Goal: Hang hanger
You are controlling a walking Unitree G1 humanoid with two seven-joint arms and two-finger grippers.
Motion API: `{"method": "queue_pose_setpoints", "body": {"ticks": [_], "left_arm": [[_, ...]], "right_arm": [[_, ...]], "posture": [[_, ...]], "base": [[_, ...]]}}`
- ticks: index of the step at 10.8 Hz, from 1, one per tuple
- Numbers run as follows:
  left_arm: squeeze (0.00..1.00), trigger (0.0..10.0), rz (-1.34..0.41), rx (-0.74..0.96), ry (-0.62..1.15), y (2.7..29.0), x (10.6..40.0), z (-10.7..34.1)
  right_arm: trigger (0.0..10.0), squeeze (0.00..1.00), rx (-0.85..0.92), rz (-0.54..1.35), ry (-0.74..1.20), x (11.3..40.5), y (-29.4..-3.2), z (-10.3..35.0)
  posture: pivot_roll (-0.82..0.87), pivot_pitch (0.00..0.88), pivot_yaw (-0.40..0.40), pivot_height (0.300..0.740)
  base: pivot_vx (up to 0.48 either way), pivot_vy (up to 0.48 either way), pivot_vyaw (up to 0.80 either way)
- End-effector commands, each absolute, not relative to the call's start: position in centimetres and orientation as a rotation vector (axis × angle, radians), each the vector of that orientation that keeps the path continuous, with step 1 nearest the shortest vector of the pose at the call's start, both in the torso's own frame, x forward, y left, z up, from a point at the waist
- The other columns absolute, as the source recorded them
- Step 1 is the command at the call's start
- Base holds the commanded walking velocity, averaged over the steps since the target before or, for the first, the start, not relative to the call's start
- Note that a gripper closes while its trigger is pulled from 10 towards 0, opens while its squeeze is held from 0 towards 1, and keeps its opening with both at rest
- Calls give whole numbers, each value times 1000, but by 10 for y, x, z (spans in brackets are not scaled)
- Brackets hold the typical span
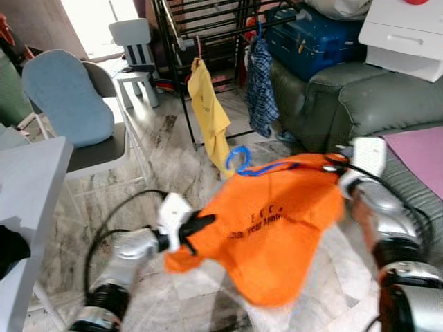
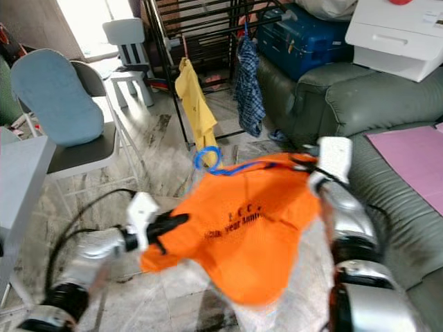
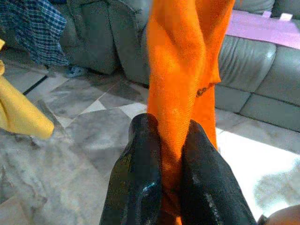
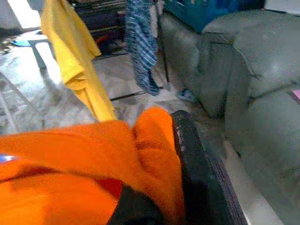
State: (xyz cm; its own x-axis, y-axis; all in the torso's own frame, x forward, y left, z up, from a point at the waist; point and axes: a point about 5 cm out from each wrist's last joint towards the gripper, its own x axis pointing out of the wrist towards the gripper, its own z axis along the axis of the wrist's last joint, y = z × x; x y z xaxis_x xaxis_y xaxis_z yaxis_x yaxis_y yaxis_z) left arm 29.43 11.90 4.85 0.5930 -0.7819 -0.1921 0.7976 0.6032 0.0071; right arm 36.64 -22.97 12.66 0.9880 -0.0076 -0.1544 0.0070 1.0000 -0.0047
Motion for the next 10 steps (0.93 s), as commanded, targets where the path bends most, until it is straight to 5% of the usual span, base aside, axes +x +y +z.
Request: {"method": "queue_pose_setpoints", "body": {"ticks": [1, 6, 10], "left_arm": [[0, 0, -938, 137, 160, 113, 294, 50], [0, 0, -980, 145, 160, 68, 292, 47], [0, 0, -832, 93, 206, 68, 304, 48]], "right_arm": [[0, 0, -7, 17, 87, 375, -217, 144], [0, 0, -22, 327, 85, 365, -149, 140], [0, 0, -122, 567, 137, 332, -127, 126]], "posture": [[-248, 0, 115, 740], [-252, 0, 107, 740], [-258, 0, 107, 740]], "base": [[0, 0, 0], [0, 0, 0], [0, 0, 0]]}}
